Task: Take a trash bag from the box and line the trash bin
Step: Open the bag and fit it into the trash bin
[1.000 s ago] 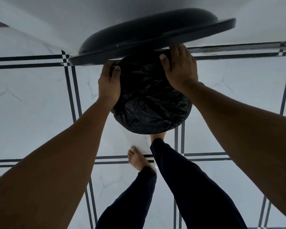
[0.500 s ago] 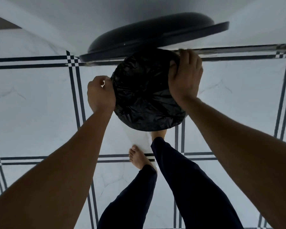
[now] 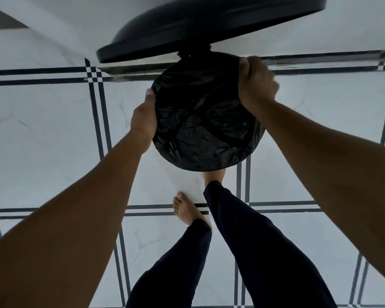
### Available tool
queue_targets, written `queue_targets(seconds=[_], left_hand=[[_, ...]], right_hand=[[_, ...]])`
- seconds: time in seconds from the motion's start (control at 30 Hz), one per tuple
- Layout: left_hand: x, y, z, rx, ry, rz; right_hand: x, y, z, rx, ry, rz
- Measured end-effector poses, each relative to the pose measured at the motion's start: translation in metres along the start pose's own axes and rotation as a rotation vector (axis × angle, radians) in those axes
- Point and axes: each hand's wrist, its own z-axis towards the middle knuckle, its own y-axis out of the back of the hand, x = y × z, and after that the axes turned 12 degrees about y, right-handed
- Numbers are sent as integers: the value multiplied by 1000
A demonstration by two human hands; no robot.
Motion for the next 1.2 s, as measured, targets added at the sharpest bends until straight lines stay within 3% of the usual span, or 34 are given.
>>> queue_targets(seconds=[0.1,0.17,0.27,0.37,0.47,0.63,0.73,0.93,1.03,1.2], left_hand=[[13,0,-9,-428,-297,207],[20,-8,-23,-588,-507,304],[25,-32,-45,-427,-760,219],[32,-55,-50,-215,-866,257],[37,-76,-38,-94,-797,491],[35,-87,2,-145,-463,948],[29,-86,11,-81,-278,1177],[21,-94,10,-19,-150,1396],[19,-96,-4,-116,-217,1409],[14,-96,-19,-268,-571,954]], right_hand=[[-4,1,-27,-228,301,-240],[-3,-3,-50,-167,526,-277],[-10,-13,-70,-3,687,-312],[-21,-20,-68,69,670,-410],[-25,-20,-56,82,660,-480],[-32,-23,-48,75,695,-554],[-34,-27,-47,64,697,-599],[-32,-26,-48,58,694,-591],[-29,-25,-48,34,673,-535],[-29,-25,-48,3,671,-487]])
